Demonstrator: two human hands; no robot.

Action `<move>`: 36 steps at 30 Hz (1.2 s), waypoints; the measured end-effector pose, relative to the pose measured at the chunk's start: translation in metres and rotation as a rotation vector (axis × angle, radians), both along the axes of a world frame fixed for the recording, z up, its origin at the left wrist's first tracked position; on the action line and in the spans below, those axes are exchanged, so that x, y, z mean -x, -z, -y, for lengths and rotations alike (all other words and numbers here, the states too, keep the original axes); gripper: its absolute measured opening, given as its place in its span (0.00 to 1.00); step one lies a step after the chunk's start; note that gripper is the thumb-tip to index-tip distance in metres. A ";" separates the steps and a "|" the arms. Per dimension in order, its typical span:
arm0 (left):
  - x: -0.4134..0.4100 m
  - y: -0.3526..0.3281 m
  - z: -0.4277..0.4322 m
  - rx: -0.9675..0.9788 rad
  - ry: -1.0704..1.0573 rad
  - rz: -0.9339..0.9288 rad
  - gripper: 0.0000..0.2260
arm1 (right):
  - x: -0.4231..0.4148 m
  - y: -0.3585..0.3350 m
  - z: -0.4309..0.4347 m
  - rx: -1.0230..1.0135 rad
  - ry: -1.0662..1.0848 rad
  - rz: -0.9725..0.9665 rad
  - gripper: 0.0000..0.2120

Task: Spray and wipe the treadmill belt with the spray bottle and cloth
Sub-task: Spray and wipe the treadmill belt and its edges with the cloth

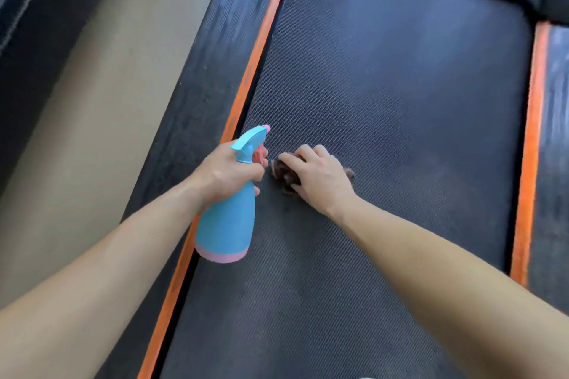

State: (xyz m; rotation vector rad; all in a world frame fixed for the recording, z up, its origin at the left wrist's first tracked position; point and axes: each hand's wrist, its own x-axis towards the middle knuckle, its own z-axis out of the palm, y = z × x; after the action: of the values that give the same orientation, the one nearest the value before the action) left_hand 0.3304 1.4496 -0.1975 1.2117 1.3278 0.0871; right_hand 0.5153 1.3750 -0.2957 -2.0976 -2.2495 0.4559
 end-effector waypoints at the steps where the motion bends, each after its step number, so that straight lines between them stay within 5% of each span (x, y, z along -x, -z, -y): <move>1: 0.000 -0.001 0.004 0.014 0.005 0.009 0.15 | 0.002 -0.009 0.001 0.032 0.036 -0.001 0.28; 8: 0.005 0.004 0.040 0.118 -0.015 0.060 0.16 | 0.000 -0.038 0.068 0.117 0.102 0.075 0.26; 16: 0.023 0.026 0.063 0.095 -0.076 0.010 0.22 | -0.004 0.006 0.066 -0.118 0.259 0.019 0.25; 18: 0.026 0.029 0.067 0.076 -0.108 -0.001 0.18 | 0.001 0.011 0.064 -0.164 0.300 0.017 0.23; 31: 0.054 0.033 0.086 0.074 -0.275 -0.047 0.19 | 0.001 0.025 0.062 -0.275 0.335 -0.008 0.24; 36: 0.061 0.035 0.098 0.036 -0.275 -0.170 0.04 | -0.005 0.020 0.067 -0.275 0.314 -0.091 0.21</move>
State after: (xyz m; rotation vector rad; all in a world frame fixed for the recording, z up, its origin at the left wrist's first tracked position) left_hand 0.2693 1.3512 -0.2329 1.0174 1.6340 0.1588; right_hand 0.5199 1.3080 -0.3158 -2.1756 -1.7713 0.2067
